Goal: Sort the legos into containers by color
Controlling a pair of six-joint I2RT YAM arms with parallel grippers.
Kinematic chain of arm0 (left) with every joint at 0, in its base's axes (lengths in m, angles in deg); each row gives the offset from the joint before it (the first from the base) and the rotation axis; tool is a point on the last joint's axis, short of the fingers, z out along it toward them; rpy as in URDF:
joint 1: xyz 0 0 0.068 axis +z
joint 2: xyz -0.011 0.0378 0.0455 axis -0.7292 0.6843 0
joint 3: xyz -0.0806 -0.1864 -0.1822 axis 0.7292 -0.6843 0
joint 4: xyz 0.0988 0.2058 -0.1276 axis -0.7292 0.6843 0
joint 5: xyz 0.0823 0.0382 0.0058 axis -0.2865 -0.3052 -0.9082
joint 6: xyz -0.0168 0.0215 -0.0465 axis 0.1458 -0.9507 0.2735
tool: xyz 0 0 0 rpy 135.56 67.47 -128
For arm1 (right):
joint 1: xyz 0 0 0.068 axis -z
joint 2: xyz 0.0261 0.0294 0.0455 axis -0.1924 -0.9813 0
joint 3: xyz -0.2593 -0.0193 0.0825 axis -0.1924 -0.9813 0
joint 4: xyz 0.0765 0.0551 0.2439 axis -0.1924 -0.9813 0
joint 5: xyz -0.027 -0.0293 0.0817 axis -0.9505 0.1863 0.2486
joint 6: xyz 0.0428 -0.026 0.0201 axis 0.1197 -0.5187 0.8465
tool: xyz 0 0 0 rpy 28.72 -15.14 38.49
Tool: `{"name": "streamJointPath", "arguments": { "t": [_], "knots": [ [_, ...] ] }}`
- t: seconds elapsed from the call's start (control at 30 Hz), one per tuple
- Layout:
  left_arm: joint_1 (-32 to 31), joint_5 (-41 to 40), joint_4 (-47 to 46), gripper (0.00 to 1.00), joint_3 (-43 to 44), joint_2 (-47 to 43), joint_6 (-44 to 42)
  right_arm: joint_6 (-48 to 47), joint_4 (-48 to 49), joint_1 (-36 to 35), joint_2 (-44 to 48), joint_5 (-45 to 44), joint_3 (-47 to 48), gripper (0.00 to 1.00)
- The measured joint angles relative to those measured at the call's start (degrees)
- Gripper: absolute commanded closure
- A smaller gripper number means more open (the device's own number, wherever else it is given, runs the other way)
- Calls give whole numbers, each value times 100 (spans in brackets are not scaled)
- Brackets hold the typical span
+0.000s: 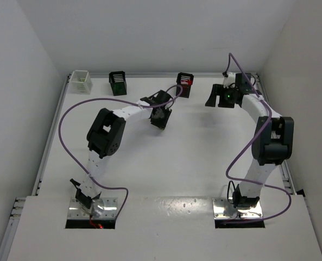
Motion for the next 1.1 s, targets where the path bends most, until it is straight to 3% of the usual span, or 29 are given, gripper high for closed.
{"name": "streamJointPath", "arguments": {
  "t": [0.17,0.37,0.53,0.77,0.9,1.1],
  "knots": [
    [0,76,-20,85,-2,7,-33,0,-2,4,-81,24,122,23],
    [219,411,-13,88,-195,-168,-57,-48,-2,-22,-153,26,195,23],
    [1106,678,59,88,-195,-820,-232,-85,-9,-59,-232,90,289,23],
    [2881,190,-68,87,1853,-942,-435,-85,22,-238,-616,186,643,23],
    [3770,-111,-496,86,2387,-914,-404,-85,24,-442,-769,188,741,23],
    [4323,-358,-863,86,3244,-118,-367,-136,24,-756,-918,90,1010,23]
  ]
}}
